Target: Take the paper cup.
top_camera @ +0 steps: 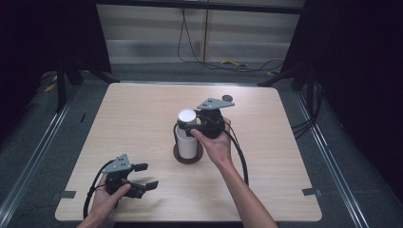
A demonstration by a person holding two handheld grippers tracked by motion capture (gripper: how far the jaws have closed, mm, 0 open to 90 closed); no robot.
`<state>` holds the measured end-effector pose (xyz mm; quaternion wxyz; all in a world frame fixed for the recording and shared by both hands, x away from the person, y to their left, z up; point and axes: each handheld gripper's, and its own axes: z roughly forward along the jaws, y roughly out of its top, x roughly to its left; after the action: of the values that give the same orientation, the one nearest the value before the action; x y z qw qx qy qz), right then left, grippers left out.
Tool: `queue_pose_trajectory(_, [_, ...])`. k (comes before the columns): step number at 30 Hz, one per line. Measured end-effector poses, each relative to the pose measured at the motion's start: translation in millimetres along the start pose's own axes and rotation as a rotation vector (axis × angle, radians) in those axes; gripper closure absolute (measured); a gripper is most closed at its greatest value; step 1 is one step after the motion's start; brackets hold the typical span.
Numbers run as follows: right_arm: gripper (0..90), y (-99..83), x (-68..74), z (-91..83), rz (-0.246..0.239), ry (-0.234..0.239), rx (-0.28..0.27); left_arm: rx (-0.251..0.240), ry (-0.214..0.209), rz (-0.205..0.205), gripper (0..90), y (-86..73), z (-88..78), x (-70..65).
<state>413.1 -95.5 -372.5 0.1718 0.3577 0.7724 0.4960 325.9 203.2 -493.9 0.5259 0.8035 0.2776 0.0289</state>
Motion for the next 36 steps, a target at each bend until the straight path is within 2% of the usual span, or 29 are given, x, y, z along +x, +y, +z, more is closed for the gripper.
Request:
queue_pose_trajectory(10, [33.2,6.7,1.7,-3.7,-0.009,-0.010,-0.007,0.002,0.004,-0.001,16.0,-1.0,0.3,0.9])
queue_pose_trajectory(12, [33.3,9.4,3.7,-6.1,-0.032,-0.011,-0.014,0.003,0.005,-0.001,16.0,-1.1,0.6,0.9])
queue_pose_trajectory(14, [33.4,10.2,3.9,-6.9,-0.033,-0.010,-0.016,0.002,0.006,-0.003,16.0,-1.2,0.8,0.9])
queue_pose_trajectory(16, [33.6,12.4,3.6,-7.4,-0.022,-0.001,-0.039,0.004,0.006,-0.002,16.0,-1.1,1.2,1.7])
queue_pose_trajectory(20, [33.7,13.4,3.4,-7.7,-0.017,-0.001,-0.046,0.006,0.006,-0.004,16.0,-1.4,1.7,1.5])
queue_pose_trajectory(24, [33.8,15.2,-0.5,-11.3,0.019,0.007,-0.075,0.009,0.003,-0.003,16.0,-1.8,2.2,1.2])
queue_pose_trajectory(31, [34.1,17.1,-0.9,-13.9,0.030,0.013,-0.089,0.006,0.008,-0.002,16.1,-1.6,1.5,2.4])
queue_pose_trajectory(36, [34.5,26.8,0.3,-18.8,0.022,0.013,-0.119,-0.001,0.012,-0.008,16.1,-1.7,1.7,3.0])
